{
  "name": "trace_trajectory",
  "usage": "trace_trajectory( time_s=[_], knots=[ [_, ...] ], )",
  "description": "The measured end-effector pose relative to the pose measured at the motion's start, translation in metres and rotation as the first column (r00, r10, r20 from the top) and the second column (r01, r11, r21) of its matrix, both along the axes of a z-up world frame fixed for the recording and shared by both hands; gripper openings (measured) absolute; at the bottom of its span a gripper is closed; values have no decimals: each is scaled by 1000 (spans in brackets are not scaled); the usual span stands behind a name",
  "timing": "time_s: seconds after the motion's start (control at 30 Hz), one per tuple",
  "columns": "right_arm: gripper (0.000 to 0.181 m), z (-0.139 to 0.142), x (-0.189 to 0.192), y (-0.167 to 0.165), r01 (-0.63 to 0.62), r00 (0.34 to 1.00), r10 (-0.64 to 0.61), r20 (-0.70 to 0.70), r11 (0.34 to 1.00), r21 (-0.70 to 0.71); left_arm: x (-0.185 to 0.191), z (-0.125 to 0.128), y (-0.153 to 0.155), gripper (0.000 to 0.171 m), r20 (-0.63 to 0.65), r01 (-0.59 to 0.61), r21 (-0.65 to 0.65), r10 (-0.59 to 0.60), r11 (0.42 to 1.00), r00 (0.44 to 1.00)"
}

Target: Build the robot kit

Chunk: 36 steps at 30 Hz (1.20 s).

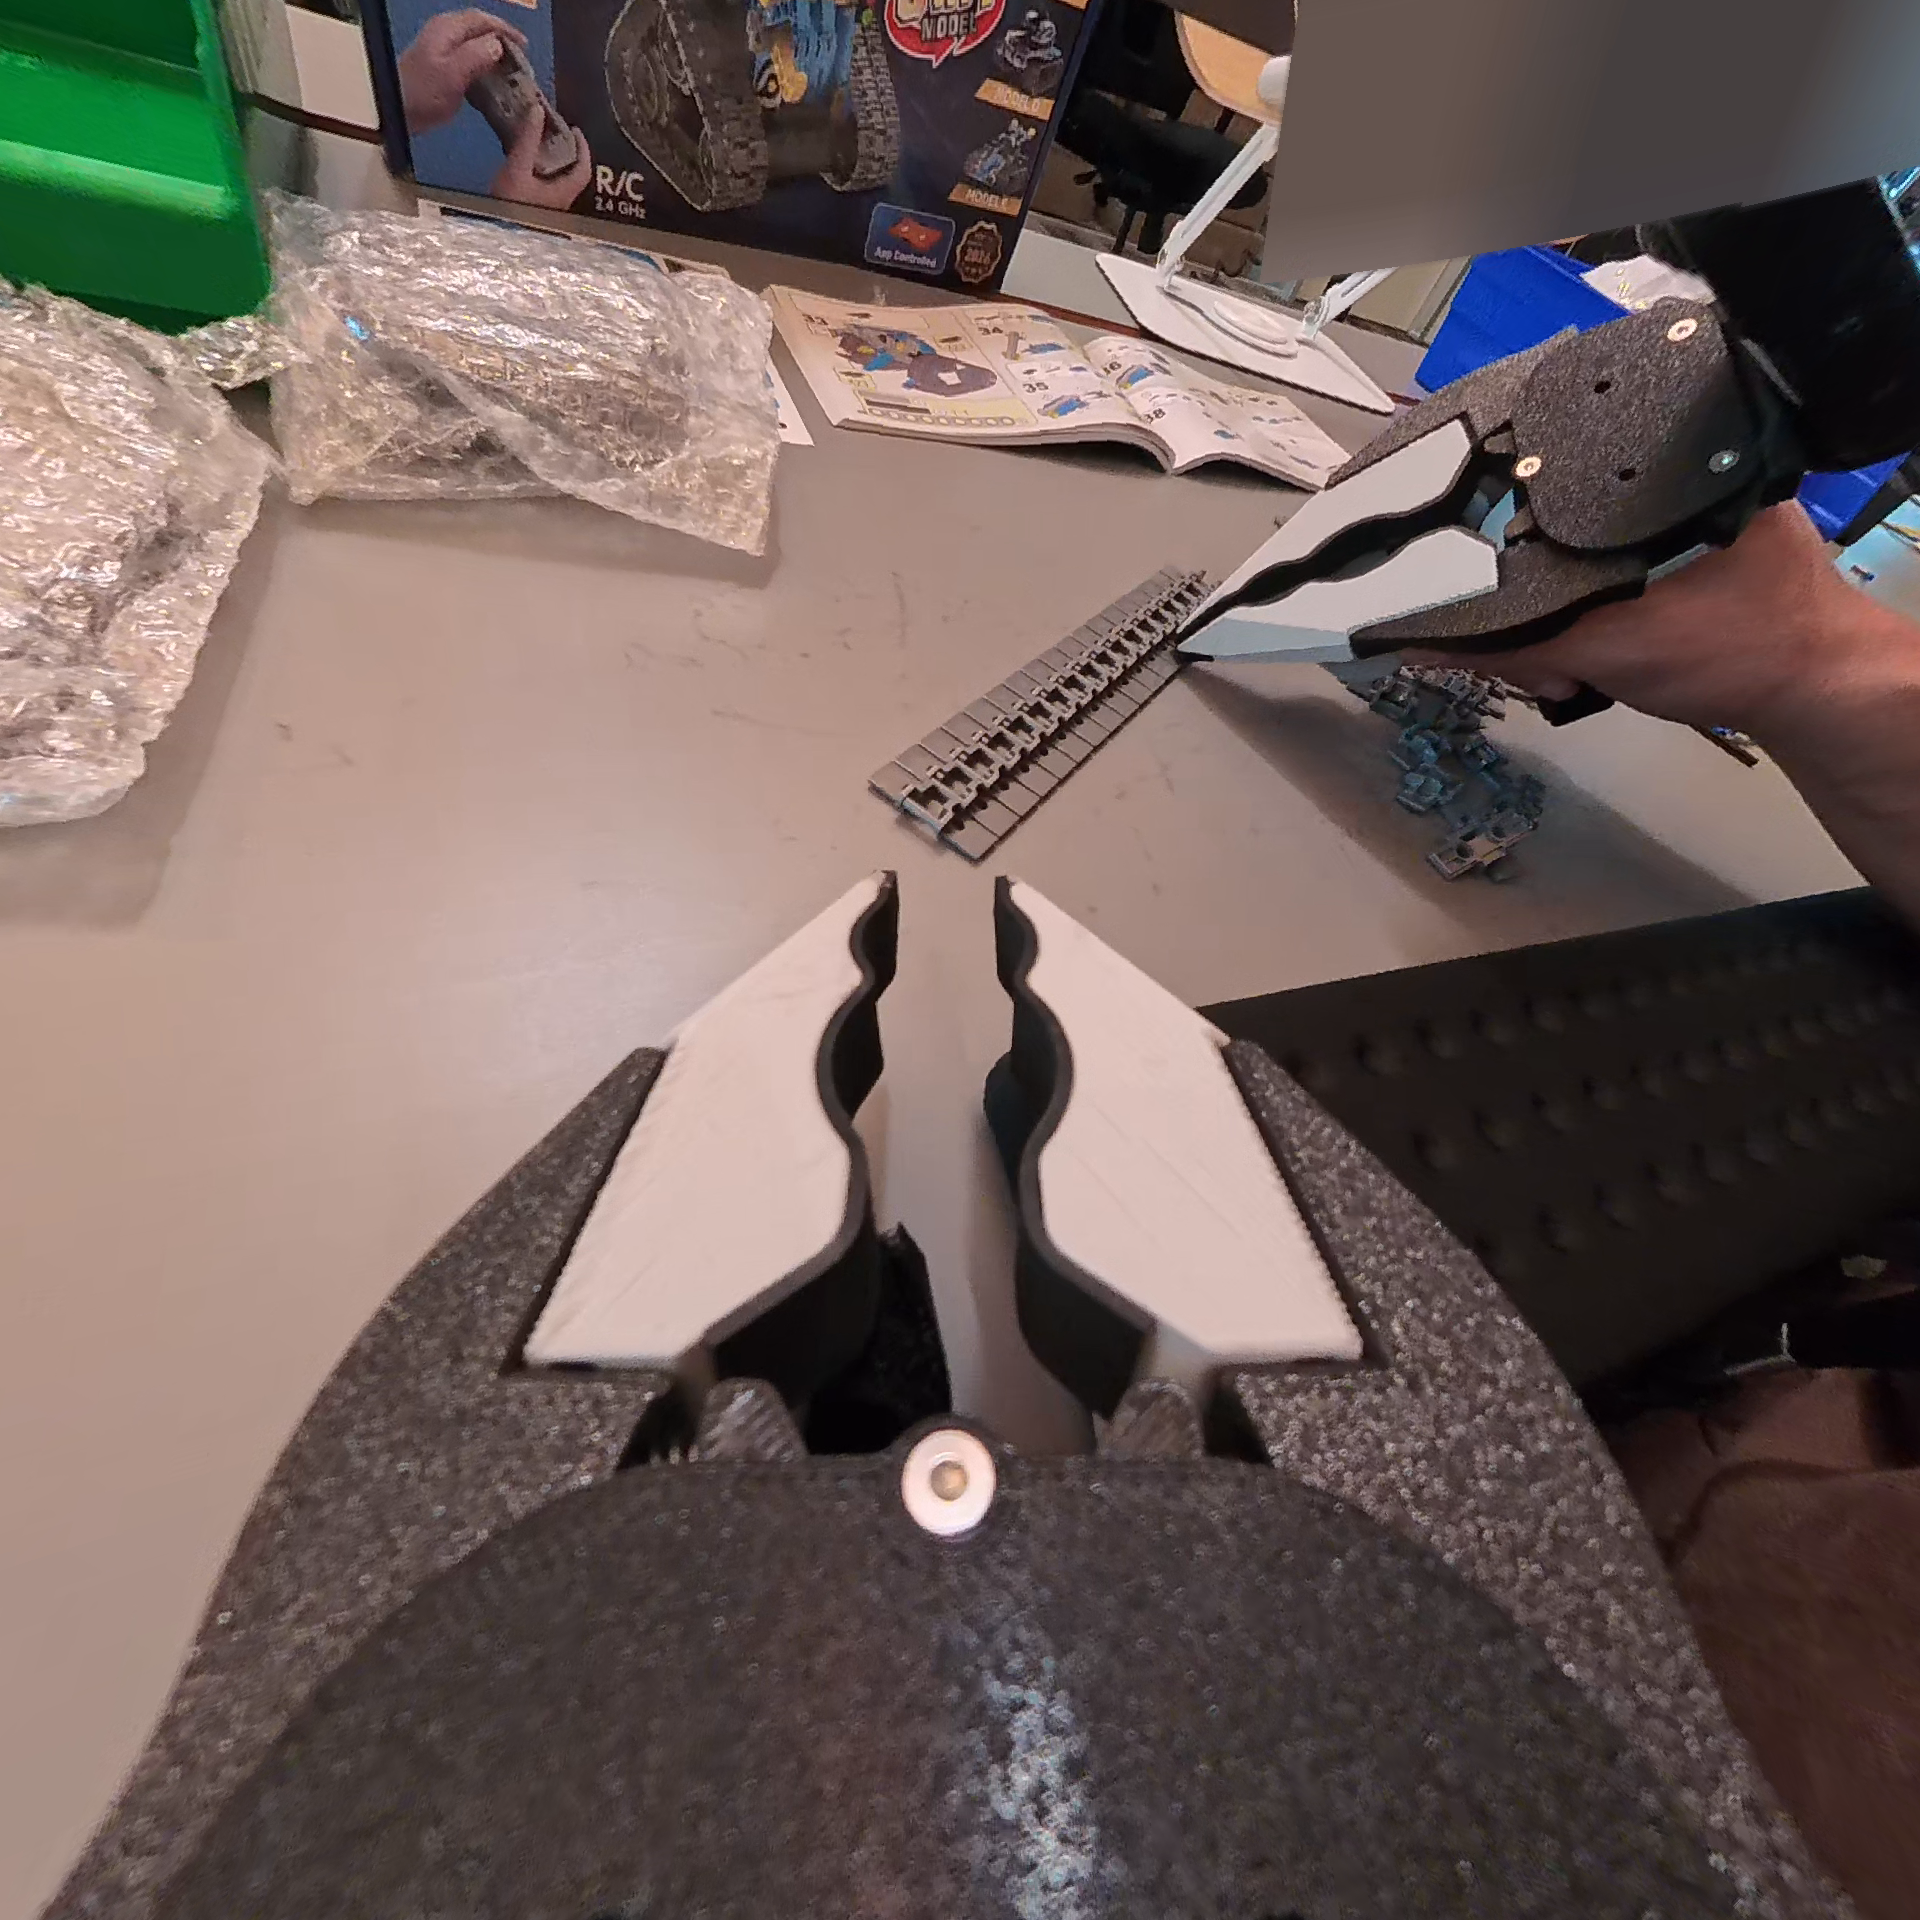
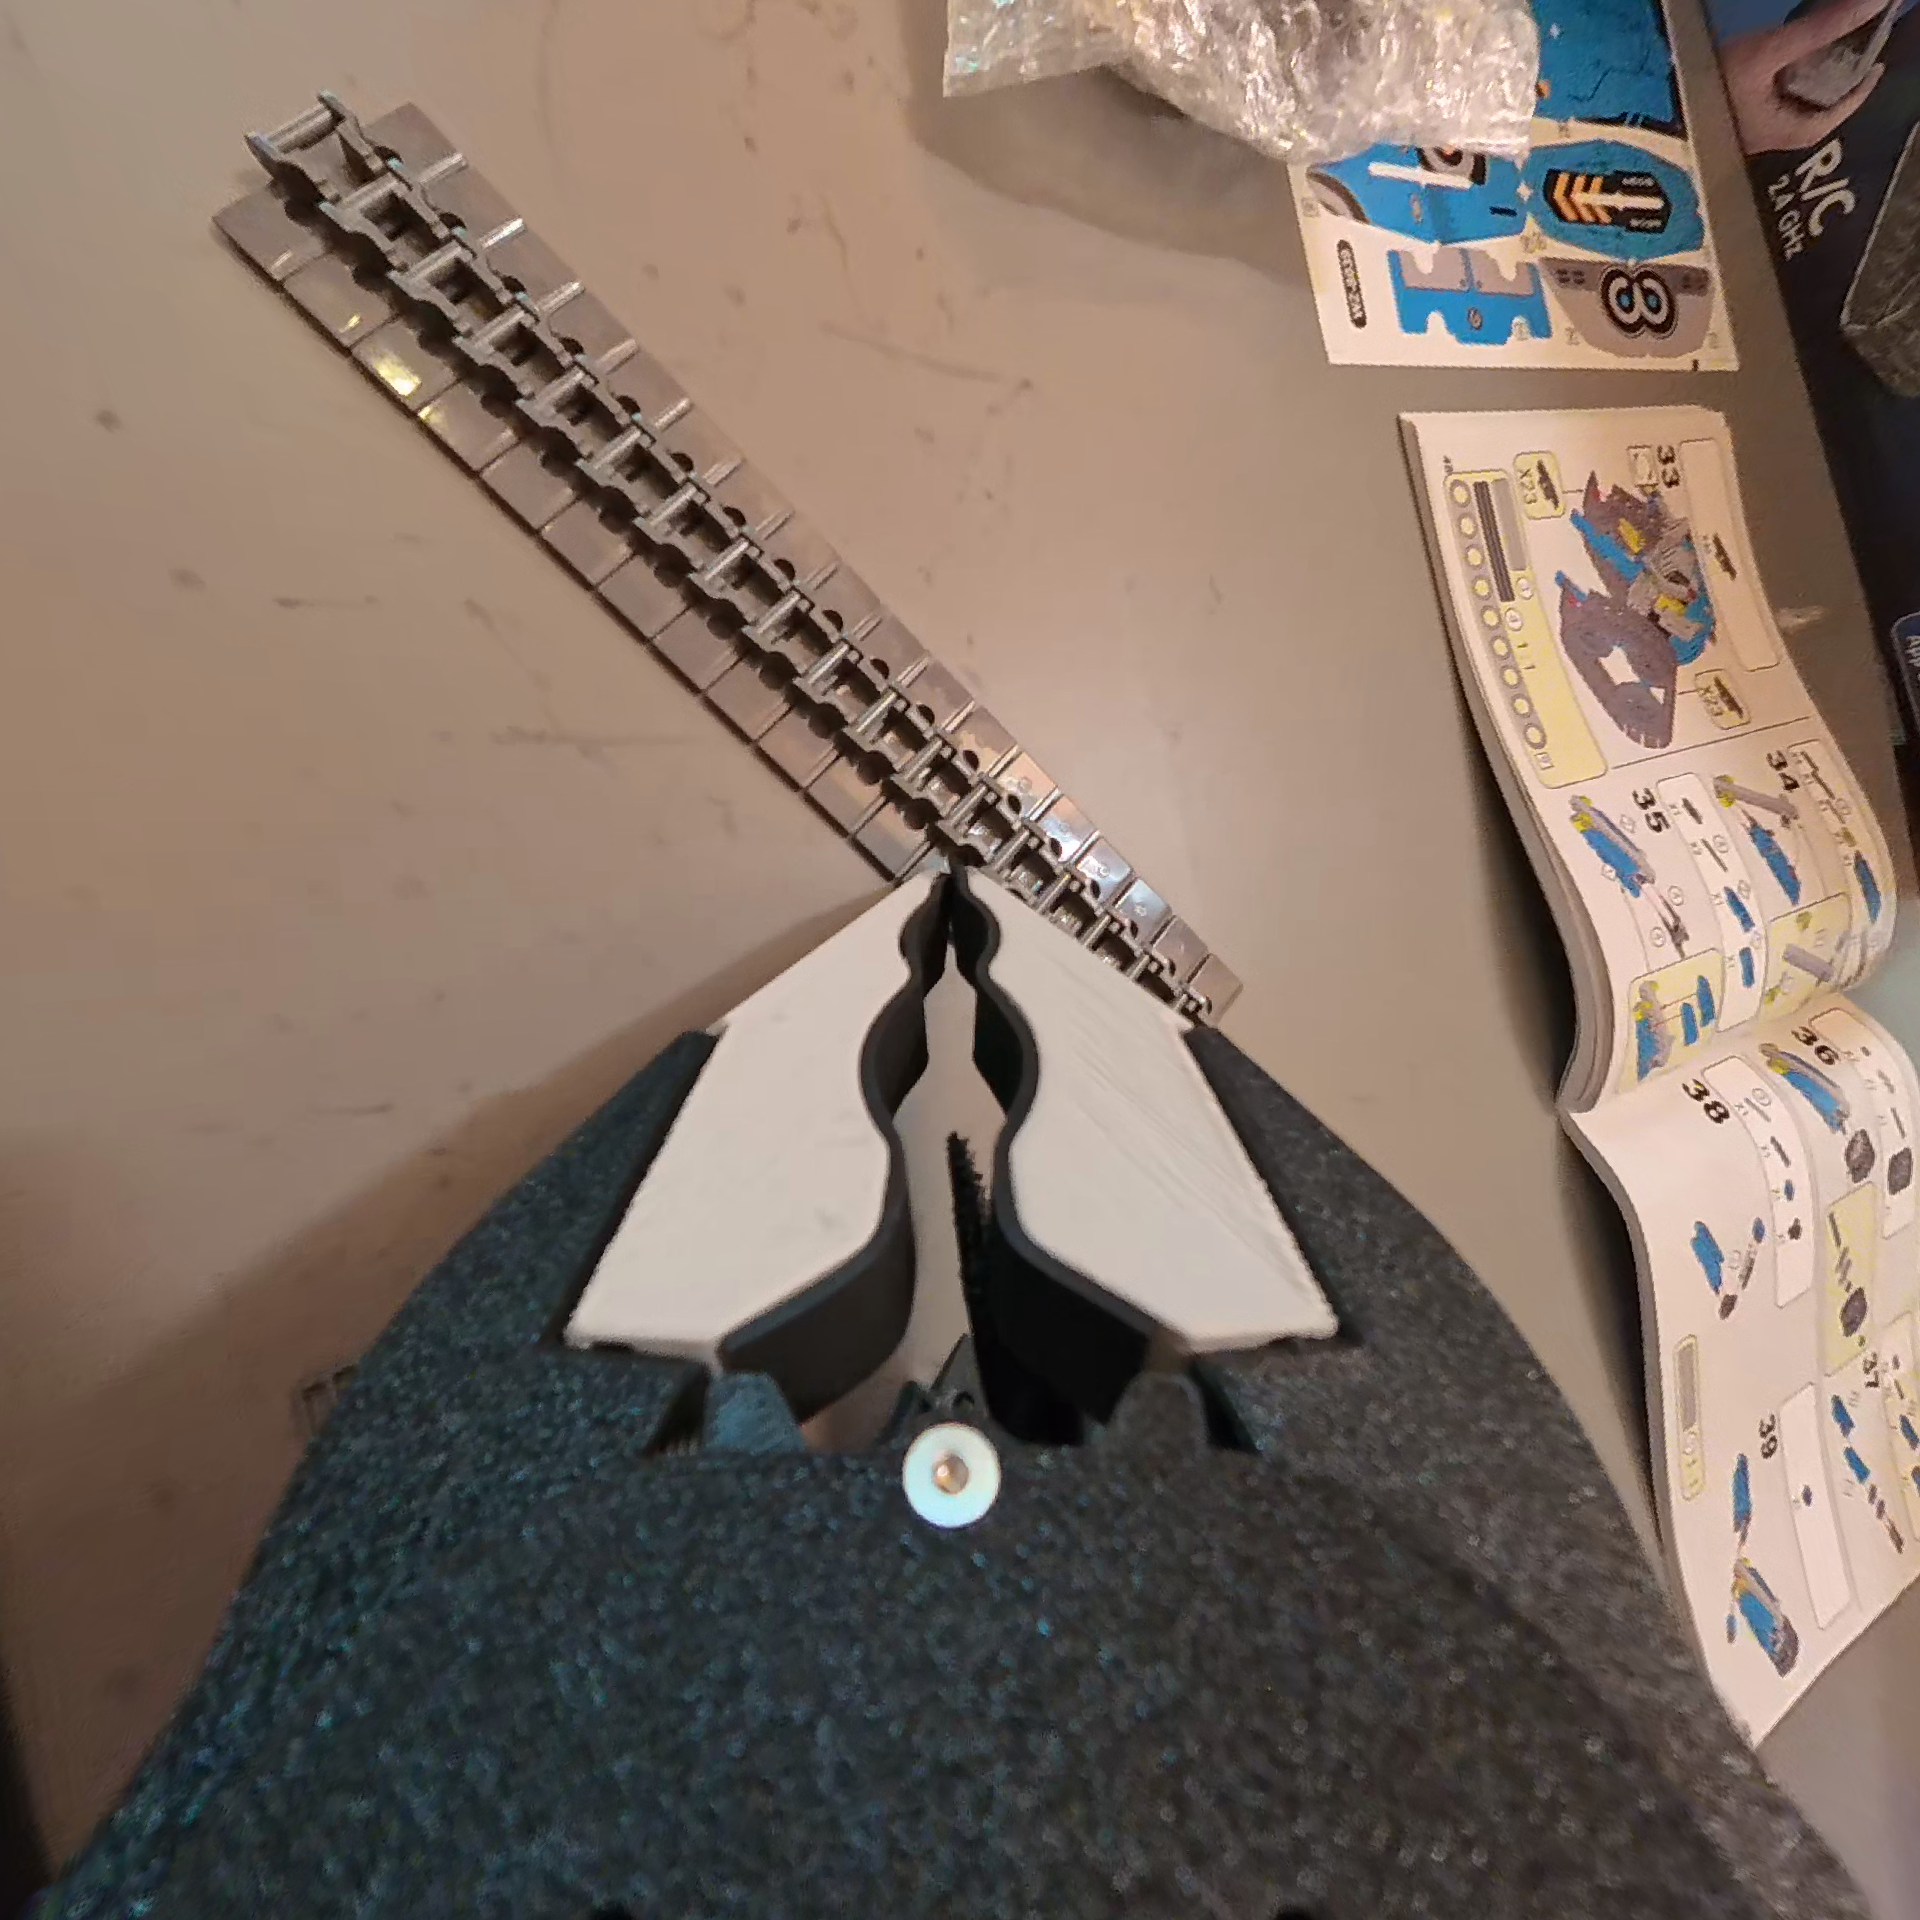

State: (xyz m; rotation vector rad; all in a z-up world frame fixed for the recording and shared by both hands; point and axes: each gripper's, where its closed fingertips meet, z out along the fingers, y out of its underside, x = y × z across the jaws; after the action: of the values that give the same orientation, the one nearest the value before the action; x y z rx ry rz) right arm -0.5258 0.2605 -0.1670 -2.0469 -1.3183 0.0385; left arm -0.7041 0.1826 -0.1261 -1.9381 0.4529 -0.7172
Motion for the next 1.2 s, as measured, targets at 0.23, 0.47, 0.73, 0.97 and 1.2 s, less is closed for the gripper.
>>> trace_trajectory(
  time_s=[0.23,0.47,0.73,0.97,1.2],
  knots=[
    [0,4,8,3,25,1000,-25,-16,1000,-5,2,-1,1,18,-4,5,-1,-5,1000,1000],
    [0,0,11,2,26,1000,-26,-14,999,-18,4,-2,2,18,-11,8,-3,-8,1000,1000],
    [0,5,21,8,50,998,-50,-31,999,-12,3,-2,4,18,-4,3,-6,-3,1000,1000],
    [0,0,21,6,48,998,-49,-38,998,-38,4,-3,3,18,-4,10,-9,-10,1000,1000],
    [0,6,28,11,73,996,-74,-57,997,-25,0,-2,3,18,-2,1,-8,-1,1000,1000]
  ],
)
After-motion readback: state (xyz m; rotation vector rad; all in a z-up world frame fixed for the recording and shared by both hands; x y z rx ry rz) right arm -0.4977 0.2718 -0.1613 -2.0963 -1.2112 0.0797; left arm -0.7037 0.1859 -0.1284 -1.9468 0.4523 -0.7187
